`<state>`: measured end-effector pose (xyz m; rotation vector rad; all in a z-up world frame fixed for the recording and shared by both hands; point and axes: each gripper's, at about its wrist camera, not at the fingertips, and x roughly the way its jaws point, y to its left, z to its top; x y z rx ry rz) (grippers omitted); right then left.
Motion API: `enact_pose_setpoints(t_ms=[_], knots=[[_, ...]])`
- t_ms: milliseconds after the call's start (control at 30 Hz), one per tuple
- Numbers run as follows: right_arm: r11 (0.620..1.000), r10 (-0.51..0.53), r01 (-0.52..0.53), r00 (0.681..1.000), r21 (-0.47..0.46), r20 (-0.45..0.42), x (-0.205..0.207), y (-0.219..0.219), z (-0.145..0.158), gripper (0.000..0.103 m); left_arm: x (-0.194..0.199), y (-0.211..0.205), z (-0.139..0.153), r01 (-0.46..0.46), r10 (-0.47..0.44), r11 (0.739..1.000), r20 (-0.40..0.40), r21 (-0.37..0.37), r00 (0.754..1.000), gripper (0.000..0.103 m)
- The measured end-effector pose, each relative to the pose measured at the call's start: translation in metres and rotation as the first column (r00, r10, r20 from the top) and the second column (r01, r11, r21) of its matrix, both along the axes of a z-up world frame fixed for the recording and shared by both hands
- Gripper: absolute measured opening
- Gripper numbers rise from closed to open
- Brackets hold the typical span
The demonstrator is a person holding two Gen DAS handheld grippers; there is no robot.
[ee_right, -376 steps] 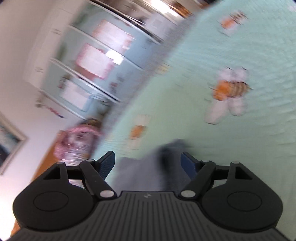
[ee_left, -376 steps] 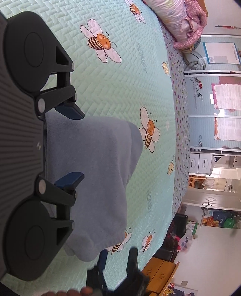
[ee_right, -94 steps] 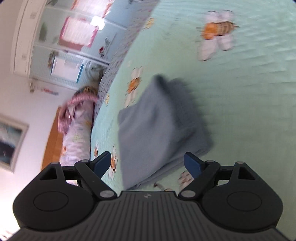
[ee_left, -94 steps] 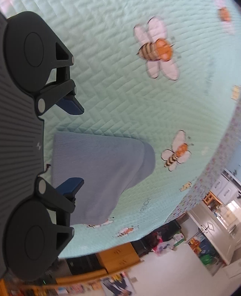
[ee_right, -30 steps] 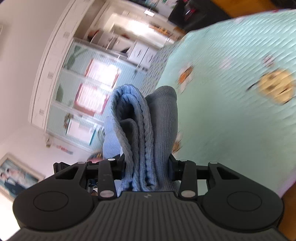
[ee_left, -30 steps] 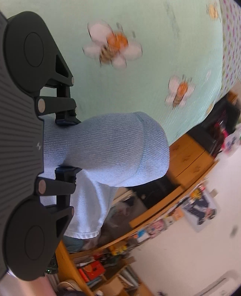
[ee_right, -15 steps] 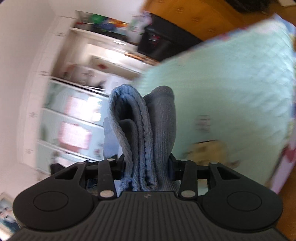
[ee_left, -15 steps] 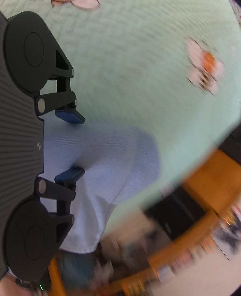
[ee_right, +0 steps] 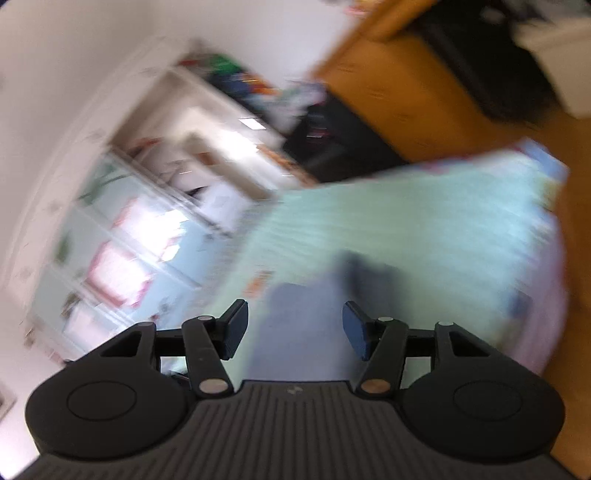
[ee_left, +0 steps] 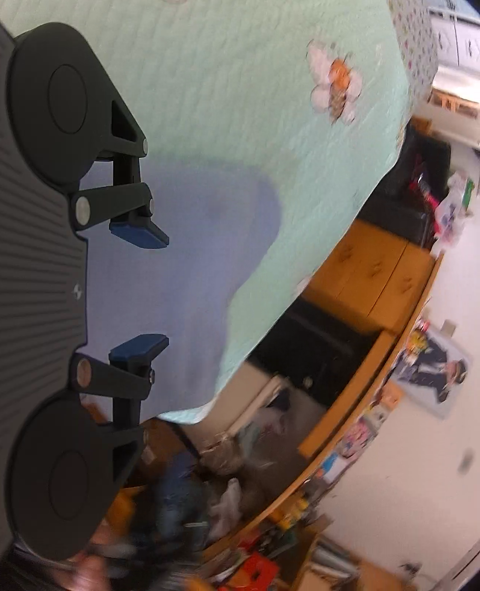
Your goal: Fold clothes
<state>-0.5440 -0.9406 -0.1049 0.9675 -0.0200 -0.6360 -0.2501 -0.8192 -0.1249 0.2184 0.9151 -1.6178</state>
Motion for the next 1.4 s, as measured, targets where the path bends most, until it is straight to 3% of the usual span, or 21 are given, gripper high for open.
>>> enact_pose_setpoints(t_ms=[100,200,267,300,333,400,467,600,633,667,700,733,800,833,867,933,1000,1067,1133,1233,1400], knots=[[0.998,0.062,-0.062,0.998,0.000,0.009,0.046,-0.031,-0.005,0.059,-0.012,-0.009,-0.031,0.010,-0.009,0.996,-0.016,0.090,1.000,0.053],[0.987,0.077,-0.065,0.994,0.144,-0.076,0.068,-0.074,-0.055,0.052,-0.009,-0.004,-0.049,-0.011,0.015,0.994,-0.041,0.110,0.999,0.052],[0.972,0.017,-0.010,0.999,0.233,-0.029,0.045,-0.090,-0.078,0.001,-0.010,0.001,-0.040,-0.010,0.015,0.995,-0.047,0.102,0.999,0.052],[0.960,-0.018,0.011,1.000,0.280,0.020,0.033,-0.096,-0.086,0.001,-0.012,0.005,-0.033,0.001,0.002,0.996,-0.038,0.084,0.999,0.052],[0.959,-0.051,0.034,0.997,0.281,0.052,0.022,-0.094,-0.085,0.005,-0.016,0.008,-0.026,0.017,-0.015,0.998,-0.025,0.056,1.000,0.052],[0.979,-0.055,0.036,0.995,0.203,0.088,0.019,-0.084,-0.063,0.028,-0.025,0.006,-0.021,0.043,-0.043,0.999,-0.008,0.015,0.999,0.054],[0.980,0.006,-0.029,0.993,0.196,0.114,0.041,-0.081,-0.055,0.060,-0.035,-0.001,-0.025,0.070,-0.070,0.997,0.010,0.017,0.997,0.054],[0.949,0.135,-0.146,0.989,0.280,0.058,0.102,-0.098,-0.071,0.064,-0.038,-0.006,-0.049,0.054,-0.054,0.996,0.005,0.071,0.999,0.053],[0.942,0.116,-0.111,0.993,0.316,0.002,0.105,-0.111,-0.082,0.042,-0.036,-0.003,-0.046,0.051,-0.050,0.997,-0.009,0.062,0.999,0.053],[0.934,0.089,-0.065,0.995,0.352,-0.055,0.106,-0.124,-0.093,0.004,-0.033,0.000,-0.042,0.048,-0.047,0.997,-0.022,0.053,0.999,0.053],[0.918,0.053,-0.022,0.996,0.395,-0.069,0.102,-0.134,-0.095,0.002,-0.031,0.005,-0.035,0.053,-0.052,0.998,-0.020,0.027,0.998,0.054],[0.925,0.044,-0.026,0.998,0.379,-0.039,0.101,-0.135,-0.087,0.008,-0.028,0.007,-0.032,0.052,-0.052,0.999,-0.022,0.005,0.998,0.054],[0.945,0.064,-0.072,0.997,0.318,0.035,0.108,-0.132,-0.067,0.034,-0.020,0.007,-0.030,0.039,-0.039,0.999,-0.034,-0.013,0.999,0.056],[0.952,0.092,-0.108,0.993,0.287,0.069,0.114,-0.129,-0.057,0.064,-0.017,0.005,-0.035,0.029,-0.029,1.000,-0.046,0.007,0.999,0.056],[0.948,0.127,-0.149,0.987,0.279,0.095,0.127,-0.126,-0.053,0.077,-0.014,0.000,-0.043,0.024,-0.022,0.999,-0.065,0.036,0.998,0.056],[0.928,0.192,-0.205,0.979,0.311,0.072,0.157,-0.118,-0.061,0.077,-0.013,-0.002,-0.056,0.021,-0.014,0.997,-0.092,0.078,0.996,0.056],[0.920,0.224,-0.196,0.974,0.339,-0.043,0.173,-0.129,-0.075,0.073,-0.009,0.003,-0.059,0.009,0.002,0.996,-0.116,0.093,0.993,0.055],[0.936,0.175,-0.106,0.967,0.336,-0.183,0.168,-0.136,-0.085,0.025,-0.006,0.012,-0.047,0.014,-0.008,0.998,-0.099,0.059,0.995,0.055],[0.954,0.124,-0.073,0.979,0.292,-0.160,0.145,-0.128,-0.075,0.031,-0.001,0.017,-0.037,0.009,-0.008,1.000,-0.068,0.018,0.998,0.056],[0.964,0.148,-0.120,0.984,0.239,-0.102,0.093,-0.084,-0.061,0.066,0.014,0.005,-0.038,-0.021,0.024,0.999,-0.097,0.032,0.995,0.056],[0.949,0.222,-0.167,0.956,0.269,-0.191,0.053,-0.017,-0.079,0.064,0.017,0.010,-0.041,-0.049,0.059,0.997,-0.169,0.062,0.984,0.056]])
